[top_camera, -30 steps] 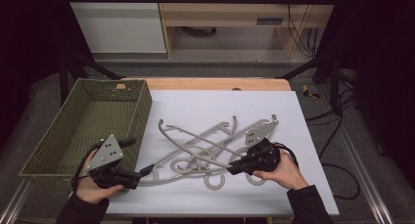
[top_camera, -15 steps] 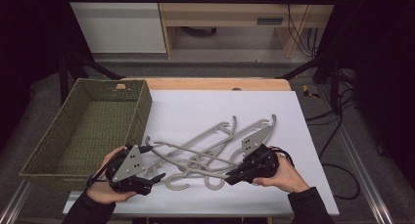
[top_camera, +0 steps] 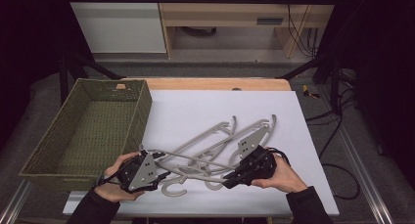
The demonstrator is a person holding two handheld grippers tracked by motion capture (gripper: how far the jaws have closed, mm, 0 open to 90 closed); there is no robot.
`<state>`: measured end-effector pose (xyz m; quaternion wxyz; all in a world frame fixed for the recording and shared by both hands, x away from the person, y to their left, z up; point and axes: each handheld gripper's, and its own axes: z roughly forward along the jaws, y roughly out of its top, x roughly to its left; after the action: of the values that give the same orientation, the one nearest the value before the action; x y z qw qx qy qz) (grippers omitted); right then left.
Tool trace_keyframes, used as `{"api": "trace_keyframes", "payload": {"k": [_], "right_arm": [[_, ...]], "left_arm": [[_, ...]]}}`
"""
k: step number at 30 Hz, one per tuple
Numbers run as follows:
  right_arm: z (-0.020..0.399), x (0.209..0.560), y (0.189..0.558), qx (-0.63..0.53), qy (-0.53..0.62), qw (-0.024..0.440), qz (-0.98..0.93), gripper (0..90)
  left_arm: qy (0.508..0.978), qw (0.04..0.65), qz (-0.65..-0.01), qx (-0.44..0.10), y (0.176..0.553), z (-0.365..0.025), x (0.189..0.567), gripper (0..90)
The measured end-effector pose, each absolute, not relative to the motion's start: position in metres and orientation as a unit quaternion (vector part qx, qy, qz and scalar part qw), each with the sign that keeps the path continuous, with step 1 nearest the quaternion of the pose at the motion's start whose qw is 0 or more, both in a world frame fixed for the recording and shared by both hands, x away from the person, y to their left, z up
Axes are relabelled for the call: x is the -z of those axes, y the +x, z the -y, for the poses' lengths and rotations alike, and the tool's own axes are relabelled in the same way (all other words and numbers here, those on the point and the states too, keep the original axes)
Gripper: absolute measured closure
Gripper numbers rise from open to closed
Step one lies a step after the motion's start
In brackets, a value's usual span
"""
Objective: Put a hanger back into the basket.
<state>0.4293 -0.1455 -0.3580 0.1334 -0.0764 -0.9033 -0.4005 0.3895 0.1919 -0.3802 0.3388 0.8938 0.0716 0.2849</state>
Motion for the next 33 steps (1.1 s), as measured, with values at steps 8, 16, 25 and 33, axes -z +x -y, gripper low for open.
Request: {"api": "trace_keyframes", "payload": {"k": [8,16,25,33], "right_arm": [[0.148,0.357,0.43,0.405,-0.079,0.145,0.899,82.5],[0.152,0.355,0.432,0.421,-0.077,0.144,0.892,82.2],[0.157,0.349,0.435,0.442,-0.084,0.113,0.886,79.7],[0.165,0.341,0.436,0.471,-0.106,0.05,0.874,75.2]], "left_arm": [[0.894,0.336,-0.046,-0.293,0.386,-0.192,0.382,65.0],[0.895,0.325,-0.013,-0.305,0.381,-0.19,0.383,71.5],[0.897,0.322,-0.01,-0.303,0.379,-0.19,0.378,78.2],[0.89,0.34,-0.04,-0.301,0.381,-0.186,0.372,80.9]]}}
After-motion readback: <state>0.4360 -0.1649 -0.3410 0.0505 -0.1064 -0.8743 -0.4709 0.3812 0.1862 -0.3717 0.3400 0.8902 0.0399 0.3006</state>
